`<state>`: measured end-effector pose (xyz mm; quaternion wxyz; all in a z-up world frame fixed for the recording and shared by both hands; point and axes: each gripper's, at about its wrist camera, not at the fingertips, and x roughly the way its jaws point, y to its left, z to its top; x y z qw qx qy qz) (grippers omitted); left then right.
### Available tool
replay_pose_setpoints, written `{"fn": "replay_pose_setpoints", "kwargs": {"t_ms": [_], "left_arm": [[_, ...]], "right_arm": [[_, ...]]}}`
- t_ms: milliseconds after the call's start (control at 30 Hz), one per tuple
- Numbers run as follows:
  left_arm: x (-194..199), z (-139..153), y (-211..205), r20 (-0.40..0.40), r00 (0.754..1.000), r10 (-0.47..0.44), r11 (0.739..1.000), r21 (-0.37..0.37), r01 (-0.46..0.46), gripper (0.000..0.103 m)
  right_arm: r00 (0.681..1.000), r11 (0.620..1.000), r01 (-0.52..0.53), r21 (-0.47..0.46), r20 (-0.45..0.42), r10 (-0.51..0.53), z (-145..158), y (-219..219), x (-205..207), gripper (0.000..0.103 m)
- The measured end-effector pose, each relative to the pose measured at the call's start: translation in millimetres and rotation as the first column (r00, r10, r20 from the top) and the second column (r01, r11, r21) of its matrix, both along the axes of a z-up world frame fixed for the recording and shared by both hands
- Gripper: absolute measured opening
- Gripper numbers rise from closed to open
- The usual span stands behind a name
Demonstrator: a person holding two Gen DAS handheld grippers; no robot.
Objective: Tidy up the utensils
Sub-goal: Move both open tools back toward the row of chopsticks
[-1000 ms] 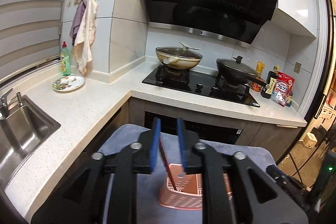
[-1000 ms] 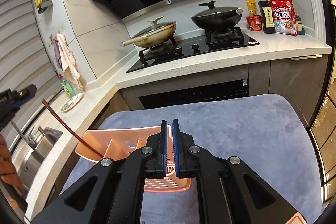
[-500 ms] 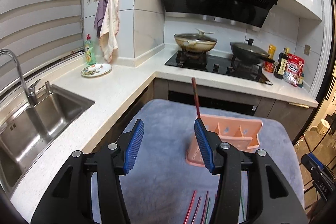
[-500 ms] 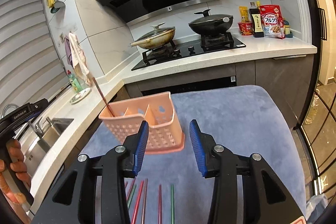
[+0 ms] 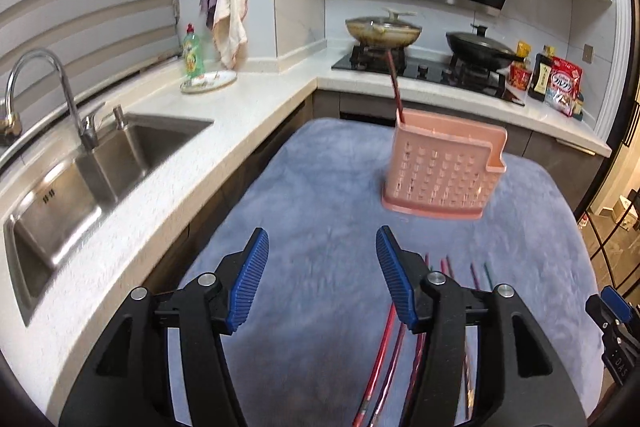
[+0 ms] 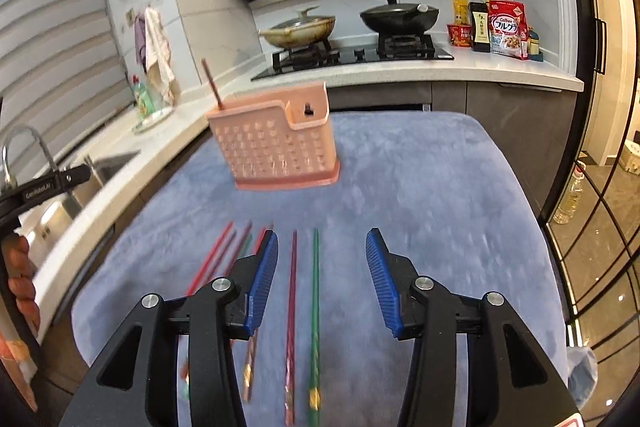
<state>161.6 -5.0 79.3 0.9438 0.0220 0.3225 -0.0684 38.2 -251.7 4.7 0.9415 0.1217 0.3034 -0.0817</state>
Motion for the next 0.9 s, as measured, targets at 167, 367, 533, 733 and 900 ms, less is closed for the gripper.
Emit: {"fn": "replay_pose_setpoints", "kwargs": {"t_ms": [167,367,533,733,900], "left_arm": [[-16.0,-33.8,10.9,-0.07,0.998,0.006,1.0,-0.003,-0.007,0.053],[-31.5,-59.4,18.0,-0.115,0.993,0.005,1.0,-0.005,-0.006,0.053],[-41.4,-78.0,19.2,-0.153,0.988,-0.007,1.0,0.009,0.008,0.053],[-48.7,-95.0,19.3,-0.186,0.982,-0.018,1.0,0.015,0.021,0.053],[-52.4,-105.0,18.0,-0.21,0.977,-0.029,0.999,0.015,0.033,0.053]], "right_arm": [[0.998,1.0,-0.002,0.009,-0.066,0.003,-28.4,9.8,-16.9,0.045],[0.991,1.0,-0.011,-0.008,-0.13,0.009,-55.9,20.1,-27.3,0.045],[0.985,1.0,-0.015,0.017,-0.169,0.017,-72.1,23.5,-30.5,0.045],[0.979,0.999,-0.03,0.019,-0.203,0.034,-87.5,29.0,-29.9,0.033],[0.973,0.999,-0.04,0.025,-0.226,0.044,-96.7,31.4,-27.2,0.024]]}}
